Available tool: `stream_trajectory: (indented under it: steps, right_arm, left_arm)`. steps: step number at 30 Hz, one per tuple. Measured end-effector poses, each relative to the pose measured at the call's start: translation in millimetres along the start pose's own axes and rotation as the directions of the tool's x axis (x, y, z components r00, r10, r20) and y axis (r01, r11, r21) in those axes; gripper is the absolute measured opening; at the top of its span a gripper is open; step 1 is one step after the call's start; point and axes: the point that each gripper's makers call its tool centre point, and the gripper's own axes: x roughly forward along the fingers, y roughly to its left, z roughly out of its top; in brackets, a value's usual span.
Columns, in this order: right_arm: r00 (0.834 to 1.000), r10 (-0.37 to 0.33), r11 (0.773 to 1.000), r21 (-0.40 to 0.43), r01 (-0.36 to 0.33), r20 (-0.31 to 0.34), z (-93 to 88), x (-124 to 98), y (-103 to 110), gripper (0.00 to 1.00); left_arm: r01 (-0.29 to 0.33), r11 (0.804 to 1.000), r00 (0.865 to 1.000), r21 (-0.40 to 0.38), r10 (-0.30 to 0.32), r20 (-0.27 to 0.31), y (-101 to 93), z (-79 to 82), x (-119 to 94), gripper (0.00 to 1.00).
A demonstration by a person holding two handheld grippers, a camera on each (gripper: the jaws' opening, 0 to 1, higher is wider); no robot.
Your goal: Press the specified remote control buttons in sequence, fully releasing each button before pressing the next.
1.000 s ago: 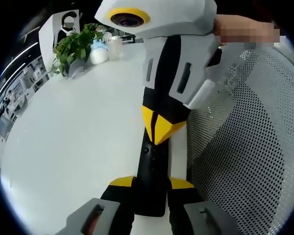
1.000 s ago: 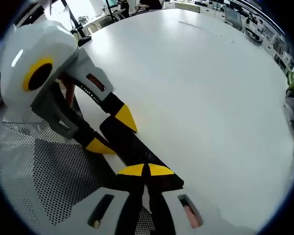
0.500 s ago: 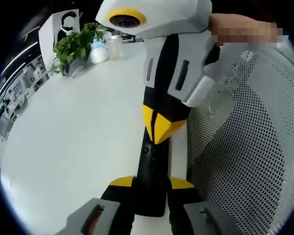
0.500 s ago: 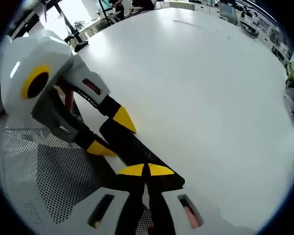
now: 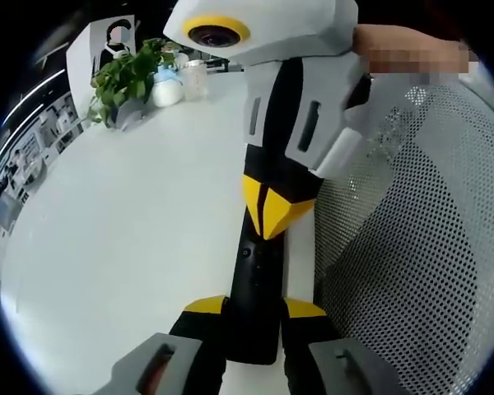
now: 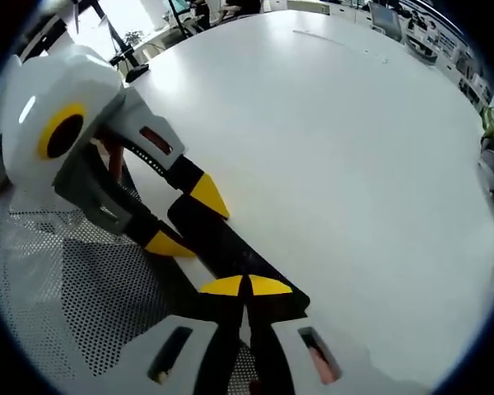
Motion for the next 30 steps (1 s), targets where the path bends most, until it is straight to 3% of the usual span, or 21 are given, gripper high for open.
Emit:
stream_trajectory:
  steps: [30]
  right_arm:
    - [0.999, -0.026, 0.996, -0.084, 0.024, -0.018, -5.1, -1.2, 0.1, 0.0]
  left_arm:
    - [-0.005, 1.0, 1.0, -0.002, 0.005, 0.007, -0.3, 0.7, 0.3, 0.25]
